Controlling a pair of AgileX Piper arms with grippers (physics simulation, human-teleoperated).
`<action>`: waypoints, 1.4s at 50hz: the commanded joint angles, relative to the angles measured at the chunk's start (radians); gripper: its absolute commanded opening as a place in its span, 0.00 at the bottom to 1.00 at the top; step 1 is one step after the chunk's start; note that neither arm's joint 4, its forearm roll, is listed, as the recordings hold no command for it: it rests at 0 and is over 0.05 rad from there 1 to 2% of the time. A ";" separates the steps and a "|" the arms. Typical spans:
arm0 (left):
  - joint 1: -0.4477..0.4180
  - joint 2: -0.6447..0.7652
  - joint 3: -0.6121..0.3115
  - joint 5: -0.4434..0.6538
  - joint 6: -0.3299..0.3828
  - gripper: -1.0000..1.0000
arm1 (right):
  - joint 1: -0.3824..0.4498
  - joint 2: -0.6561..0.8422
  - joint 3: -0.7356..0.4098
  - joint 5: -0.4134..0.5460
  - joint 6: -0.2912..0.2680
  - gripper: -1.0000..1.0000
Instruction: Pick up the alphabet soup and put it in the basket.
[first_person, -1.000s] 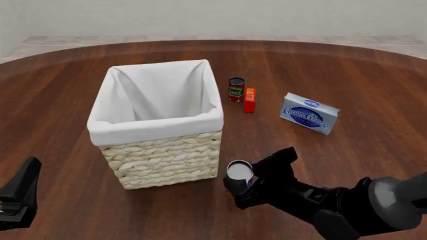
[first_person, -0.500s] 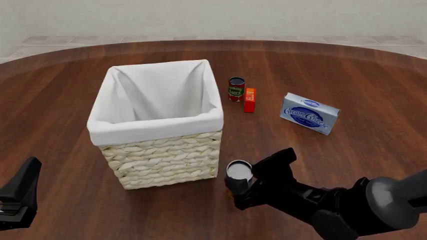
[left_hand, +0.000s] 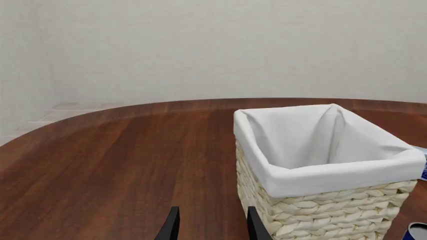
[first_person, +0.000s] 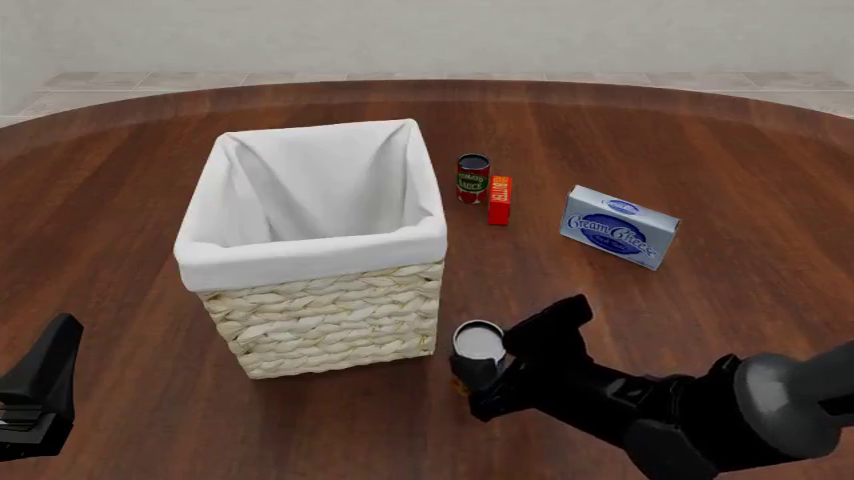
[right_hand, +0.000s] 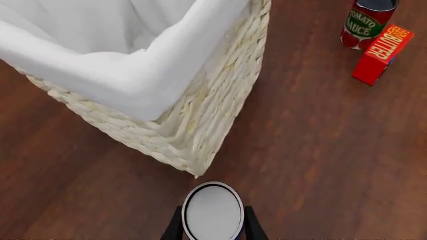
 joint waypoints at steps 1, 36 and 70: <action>0.000 0.000 0.000 0.000 0.000 1.00 | -0.011 -0.015 0.005 0.008 0.009 0.00; 0.000 0.000 0.000 0.000 0.000 1.00 | -0.060 -0.181 0.012 0.119 -0.067 0.00; 0.000 0.000 0.000 0.000 0.000 1.00 | -0.098 -0.360 0.003 0.236 -0.139 0.00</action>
